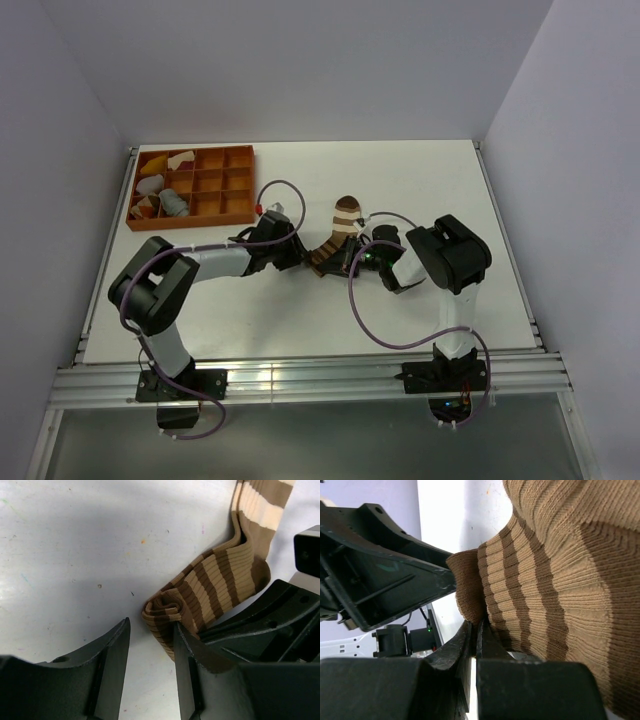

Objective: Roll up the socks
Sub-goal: Roll the sock at the center of the board.

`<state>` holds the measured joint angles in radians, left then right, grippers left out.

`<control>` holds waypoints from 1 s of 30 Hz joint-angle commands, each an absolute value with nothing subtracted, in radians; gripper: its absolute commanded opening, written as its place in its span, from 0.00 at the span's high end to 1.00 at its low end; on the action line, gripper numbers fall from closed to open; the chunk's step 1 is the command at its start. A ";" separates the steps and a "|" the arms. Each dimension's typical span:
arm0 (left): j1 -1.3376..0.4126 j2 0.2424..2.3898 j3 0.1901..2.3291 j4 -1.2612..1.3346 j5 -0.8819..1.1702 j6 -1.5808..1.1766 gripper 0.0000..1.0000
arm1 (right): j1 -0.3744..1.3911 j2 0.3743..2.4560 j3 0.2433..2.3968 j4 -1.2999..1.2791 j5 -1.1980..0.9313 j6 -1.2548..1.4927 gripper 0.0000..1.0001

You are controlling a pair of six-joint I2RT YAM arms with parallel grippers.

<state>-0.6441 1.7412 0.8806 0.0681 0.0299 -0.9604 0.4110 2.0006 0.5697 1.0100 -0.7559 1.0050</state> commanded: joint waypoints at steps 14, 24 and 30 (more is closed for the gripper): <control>-0.657 1.695 0.764 0.267 0.037 -0.997 0.43 | 0.393 2.060 0.569 0.962 -0.762 1.008 1.00; -0.653 1.770 0.791 0.279 0.045 -0.997 0.46 | 0.393 2.068 0.575 0.956 -0.769 1.009 1.00; -0.652 1.810 0.802 0.287 0.049 -0.996 0.48 | 0.391 2.079 0.591 0.930 -0.775 1.002 1.00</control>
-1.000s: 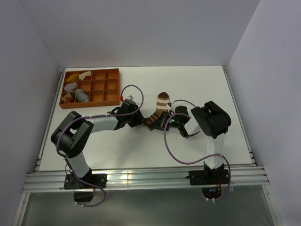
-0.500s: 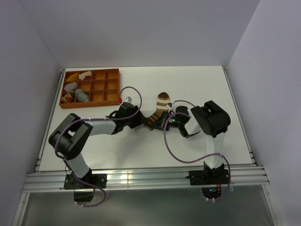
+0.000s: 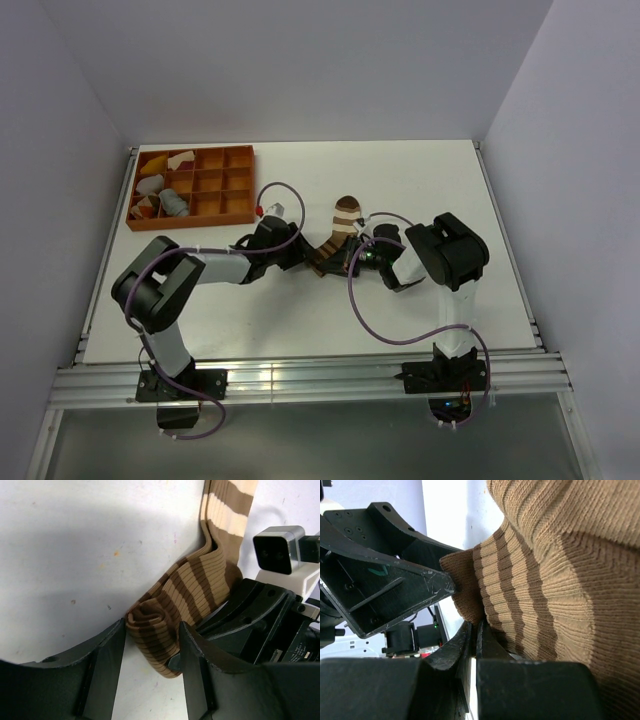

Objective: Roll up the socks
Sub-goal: Roll the sock at the center of the board.

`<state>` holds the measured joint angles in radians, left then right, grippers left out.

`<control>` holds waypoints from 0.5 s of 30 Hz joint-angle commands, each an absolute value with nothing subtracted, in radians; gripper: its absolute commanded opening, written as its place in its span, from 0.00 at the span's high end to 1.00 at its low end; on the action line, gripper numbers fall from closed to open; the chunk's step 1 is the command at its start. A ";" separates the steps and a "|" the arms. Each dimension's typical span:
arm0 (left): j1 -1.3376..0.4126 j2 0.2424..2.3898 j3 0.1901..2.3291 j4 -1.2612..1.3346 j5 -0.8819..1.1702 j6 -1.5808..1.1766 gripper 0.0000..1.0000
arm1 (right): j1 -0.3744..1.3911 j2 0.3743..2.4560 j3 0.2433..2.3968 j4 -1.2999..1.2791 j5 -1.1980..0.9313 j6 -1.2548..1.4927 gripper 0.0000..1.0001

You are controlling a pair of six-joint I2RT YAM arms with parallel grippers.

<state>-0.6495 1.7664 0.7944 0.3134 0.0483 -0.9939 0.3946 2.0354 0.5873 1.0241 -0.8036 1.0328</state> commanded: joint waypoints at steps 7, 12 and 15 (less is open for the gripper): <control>-0.652 1.833 0.798 0.264 0.049 -1.005 0.52 | 0.391 2.071 0.591 0.920 -0.770 0.997 1.00; -0.653 1.825 0.804 0.222 0.035 -0.996 0.64 | 0.390 2.059 0.594 0.901 -0.762 0.989 1.00; -0.653 1.821 0.814 0.175 0.029 -0.986 0.80 | 0.391 2.045 0.597 0.885 -0.761 0.976 1.00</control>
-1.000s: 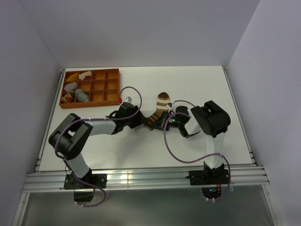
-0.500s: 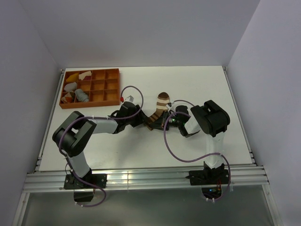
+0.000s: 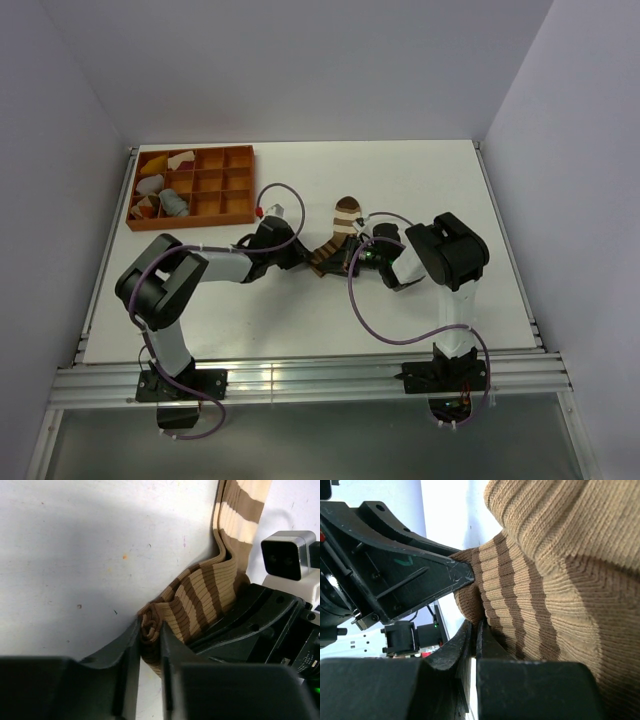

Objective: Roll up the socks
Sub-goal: Roll the sock at the center of the board.

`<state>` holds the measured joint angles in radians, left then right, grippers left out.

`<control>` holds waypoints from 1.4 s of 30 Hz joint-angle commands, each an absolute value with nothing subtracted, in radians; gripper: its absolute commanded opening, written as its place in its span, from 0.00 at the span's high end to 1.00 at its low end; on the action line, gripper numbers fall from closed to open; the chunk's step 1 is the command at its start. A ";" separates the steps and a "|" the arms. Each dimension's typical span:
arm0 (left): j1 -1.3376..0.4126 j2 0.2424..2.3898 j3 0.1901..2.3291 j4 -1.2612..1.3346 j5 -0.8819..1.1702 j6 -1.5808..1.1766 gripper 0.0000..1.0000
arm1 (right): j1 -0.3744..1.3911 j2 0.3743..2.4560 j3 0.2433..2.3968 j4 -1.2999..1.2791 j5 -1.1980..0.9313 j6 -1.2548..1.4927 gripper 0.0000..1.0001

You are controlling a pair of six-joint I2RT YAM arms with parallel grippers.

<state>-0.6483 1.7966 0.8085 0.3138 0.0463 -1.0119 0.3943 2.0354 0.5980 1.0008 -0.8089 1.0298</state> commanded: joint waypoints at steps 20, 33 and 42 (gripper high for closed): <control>-0.710 1.839 1.100 -0.273 -0.137 -0.808 1.00 | 0.587 1.480 0.620 0.365 -0.217 0.302 0.48; -0.726 1.871 1.146 -0.313 -0.112 -0.773 1.00 | 0.851 1.477 0.592 0.431 0.110 0.109 0.46; -0.727 1.876 1.149 -0.307 -0.092 -0.767 1.00 | 0.934 1.595 0.652 0.449 0.238 0.020 0.46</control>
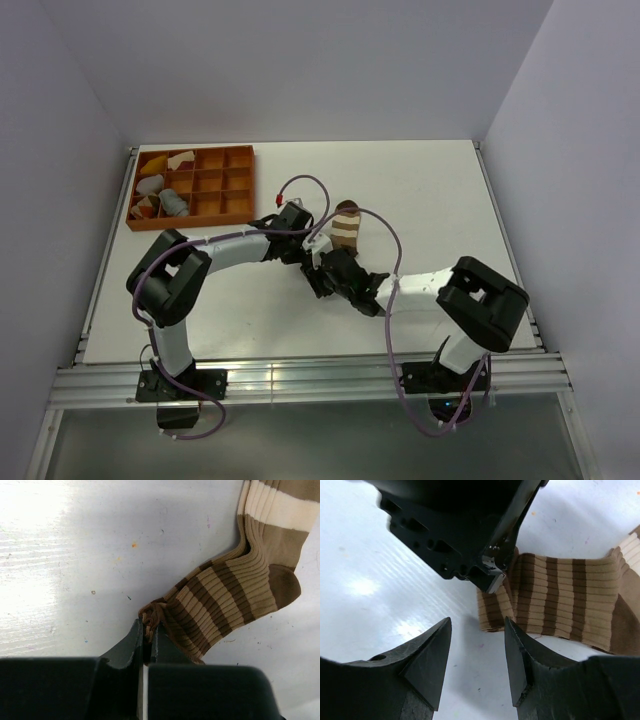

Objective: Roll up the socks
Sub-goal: Roll the sock at the center of the board.

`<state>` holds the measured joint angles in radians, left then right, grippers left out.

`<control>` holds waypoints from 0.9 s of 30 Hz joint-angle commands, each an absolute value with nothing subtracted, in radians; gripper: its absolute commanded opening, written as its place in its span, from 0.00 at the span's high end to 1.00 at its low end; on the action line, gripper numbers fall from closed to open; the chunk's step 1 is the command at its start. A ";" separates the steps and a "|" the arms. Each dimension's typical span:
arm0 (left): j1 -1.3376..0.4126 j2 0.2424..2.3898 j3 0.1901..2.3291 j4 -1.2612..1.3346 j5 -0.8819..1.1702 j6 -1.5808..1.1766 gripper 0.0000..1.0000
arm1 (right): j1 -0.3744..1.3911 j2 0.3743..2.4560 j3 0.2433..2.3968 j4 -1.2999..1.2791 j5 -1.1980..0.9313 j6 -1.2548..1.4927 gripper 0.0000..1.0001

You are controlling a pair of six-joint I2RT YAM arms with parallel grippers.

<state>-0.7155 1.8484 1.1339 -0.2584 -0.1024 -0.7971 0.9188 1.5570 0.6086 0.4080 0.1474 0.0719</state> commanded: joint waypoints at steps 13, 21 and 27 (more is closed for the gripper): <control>-0.727 1.881 1.141 -0.288 -0.063 -0.782 1.00 | 0.993 1.732 0.722 0.420 0.330 0.017 0.67; -0.726 1.890 1.152 -0.291 -0.061 -0.781 1.00 | 0.989 1.594 0.650 0.449 0.304 0.071 0.45; -0.726 1.885 1.143 -0.291 -0.058 -0.779 1.00 | 0.951 1.503 0.627 0.491 0.227 0.061 0.37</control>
<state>-0.7139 1.8610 1.1435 -0.2520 -0.0826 -0.7975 0.9733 1.5608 0.6250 0.4049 0.2623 0.0547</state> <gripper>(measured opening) 0.057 0.625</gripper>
